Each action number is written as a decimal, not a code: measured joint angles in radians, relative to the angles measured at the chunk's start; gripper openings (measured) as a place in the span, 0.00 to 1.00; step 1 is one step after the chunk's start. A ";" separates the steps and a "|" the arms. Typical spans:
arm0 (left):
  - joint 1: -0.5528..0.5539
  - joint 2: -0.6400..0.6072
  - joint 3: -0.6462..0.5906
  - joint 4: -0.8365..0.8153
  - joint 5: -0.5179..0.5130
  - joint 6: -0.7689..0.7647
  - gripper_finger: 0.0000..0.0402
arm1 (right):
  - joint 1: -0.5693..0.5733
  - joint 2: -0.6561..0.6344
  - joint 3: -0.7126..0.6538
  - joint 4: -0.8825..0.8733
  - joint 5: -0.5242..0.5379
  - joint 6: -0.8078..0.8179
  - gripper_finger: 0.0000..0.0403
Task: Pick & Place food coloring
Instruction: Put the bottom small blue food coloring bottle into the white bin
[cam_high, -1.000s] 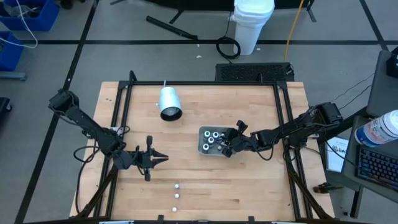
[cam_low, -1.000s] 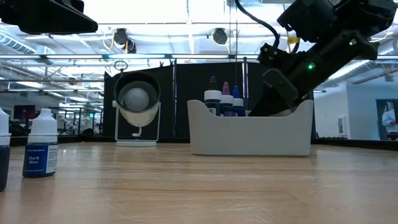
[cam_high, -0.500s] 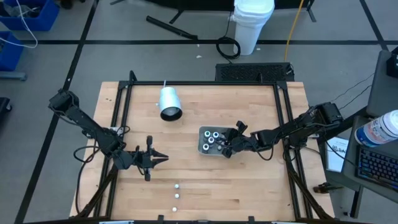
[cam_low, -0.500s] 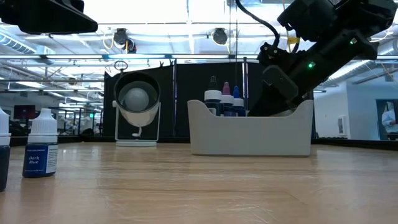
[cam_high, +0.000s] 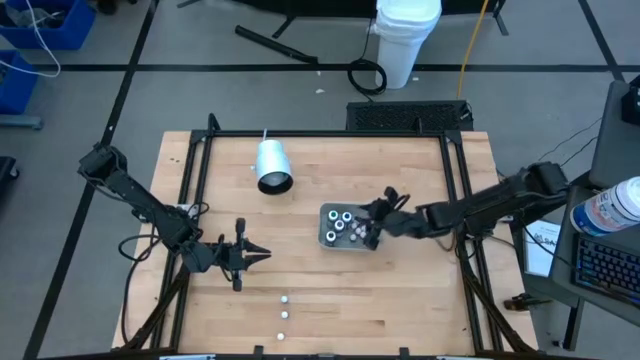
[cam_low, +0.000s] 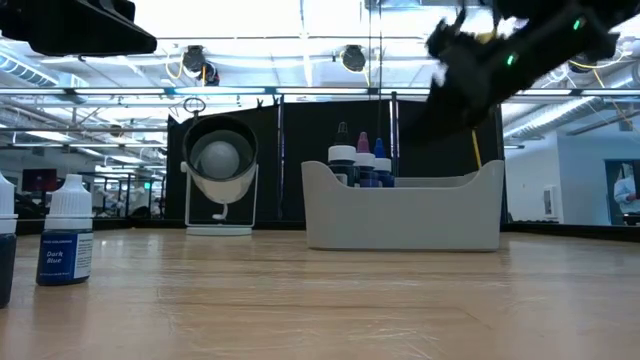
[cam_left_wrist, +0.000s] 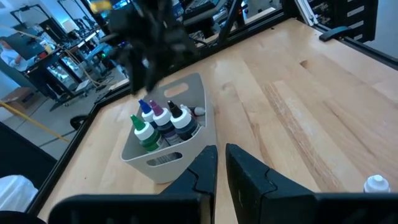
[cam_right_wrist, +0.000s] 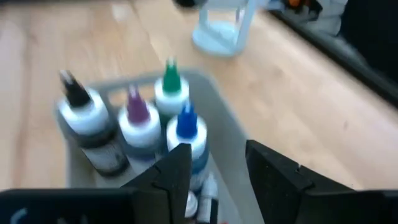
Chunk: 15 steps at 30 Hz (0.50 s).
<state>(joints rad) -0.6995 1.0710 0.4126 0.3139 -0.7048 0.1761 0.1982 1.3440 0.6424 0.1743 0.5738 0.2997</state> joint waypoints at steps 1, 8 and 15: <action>0.000 0.000 0.000 -0.002 0.000 0.000 0.10 | 0.000 -0.040 0.000 -0.021 0.000 -0.004 0.35; 0.000 0.000 0.000 -0.004 -0.002 0.002 0.10 | 0.023 -0.359 0.001 -0.417 -0.051 0.025 0.07; 0.005 0.000 0.000 0.003 -0.002 0.040 0.10 | 0.066 -0.600 -0.084 -0.388 -0.222 -0.205 0.01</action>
<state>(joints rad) -0.6940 1.0710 0.4126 0.3166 -0.7067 0.2156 0.2638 0.7443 0.5586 -0.2133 0.3518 0.0950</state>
